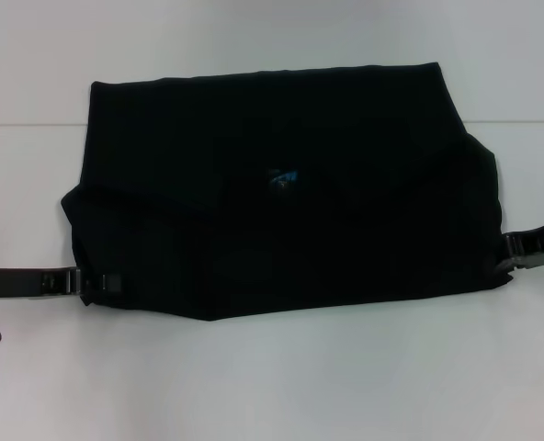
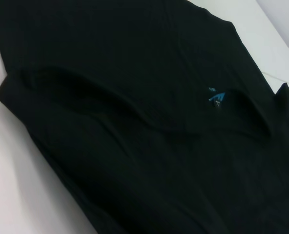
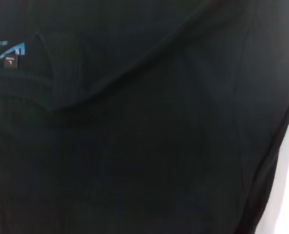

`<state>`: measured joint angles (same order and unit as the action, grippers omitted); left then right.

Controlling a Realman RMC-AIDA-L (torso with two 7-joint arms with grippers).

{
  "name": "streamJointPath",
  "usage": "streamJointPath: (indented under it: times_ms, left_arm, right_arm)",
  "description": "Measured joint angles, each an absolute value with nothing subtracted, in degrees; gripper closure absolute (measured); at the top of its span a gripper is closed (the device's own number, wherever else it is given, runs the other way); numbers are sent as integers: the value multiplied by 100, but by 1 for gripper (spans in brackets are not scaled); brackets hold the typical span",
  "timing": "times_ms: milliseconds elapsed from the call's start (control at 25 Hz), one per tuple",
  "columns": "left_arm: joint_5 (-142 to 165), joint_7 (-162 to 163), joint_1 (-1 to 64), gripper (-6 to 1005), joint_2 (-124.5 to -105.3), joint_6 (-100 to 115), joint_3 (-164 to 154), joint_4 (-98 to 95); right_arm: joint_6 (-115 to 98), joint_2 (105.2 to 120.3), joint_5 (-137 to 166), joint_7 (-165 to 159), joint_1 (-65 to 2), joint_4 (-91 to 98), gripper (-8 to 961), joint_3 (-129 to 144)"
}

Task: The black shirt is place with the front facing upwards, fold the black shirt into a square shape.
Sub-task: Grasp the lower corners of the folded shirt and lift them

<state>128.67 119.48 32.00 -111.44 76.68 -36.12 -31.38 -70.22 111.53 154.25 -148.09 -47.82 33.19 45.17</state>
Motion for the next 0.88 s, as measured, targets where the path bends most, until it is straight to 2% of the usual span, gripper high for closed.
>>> streamJointPath:
  times_ms: [200, 480, 880]
  left_arm:
    - [12867, 11948, 3207, 937, -11144, 7724, -3613, -3138]
    - [12874, 11958, 3209, 937, -11118, 7878, -3612, -3137]
    - [13575, 12587, 3235, 938, -10842, 9548, -3625, -3106]
  right_arm:
    - [-7039, 11153, 15425, -14806, -4783, 3322, 901, 4518]
    - [-7325, 11091, 15392, -14679, -4797, 3342, 926, 4491]
    - [-9429, 10917, 15410, -13933, -4570, 3920, 941, 4495]
